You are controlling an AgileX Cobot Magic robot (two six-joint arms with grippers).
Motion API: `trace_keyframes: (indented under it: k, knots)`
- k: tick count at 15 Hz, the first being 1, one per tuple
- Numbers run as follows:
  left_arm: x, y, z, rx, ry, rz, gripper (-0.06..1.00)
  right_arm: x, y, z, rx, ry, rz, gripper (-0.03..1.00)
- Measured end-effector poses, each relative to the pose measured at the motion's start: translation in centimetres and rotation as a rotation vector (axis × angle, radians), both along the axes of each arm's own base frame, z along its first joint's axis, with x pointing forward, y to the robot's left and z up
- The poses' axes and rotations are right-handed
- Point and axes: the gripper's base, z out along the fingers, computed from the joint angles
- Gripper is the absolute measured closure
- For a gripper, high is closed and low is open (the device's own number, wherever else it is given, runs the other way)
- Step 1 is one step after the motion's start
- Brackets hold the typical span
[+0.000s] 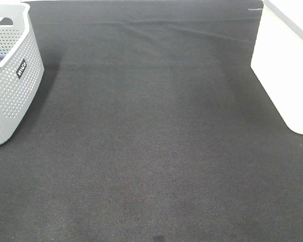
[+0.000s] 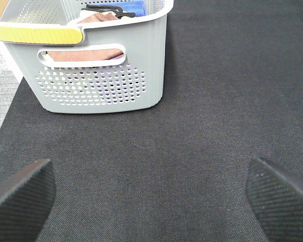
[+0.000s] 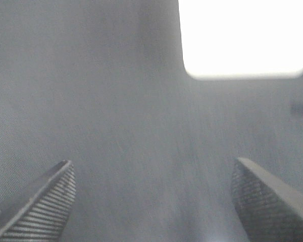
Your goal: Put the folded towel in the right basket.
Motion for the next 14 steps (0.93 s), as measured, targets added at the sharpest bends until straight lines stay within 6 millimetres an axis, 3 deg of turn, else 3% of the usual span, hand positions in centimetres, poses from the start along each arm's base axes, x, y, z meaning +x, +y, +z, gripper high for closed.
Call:
trace_keyframes:
  k: [1, 14]
  knots:
    - [0.00, 0.00, 0.00, 0.000, 0.000, 0.000, -0.03, -0.79, 0.03, -0.02, 0.002, -0.049, 0.002, 0.18]
    - [0.00, 0.00, 0.00, 0.000, 0.000, 0.000, -0.03, -0.90, 0.08, -0.02, 0.007, -0.056, 0.005, 0.18]
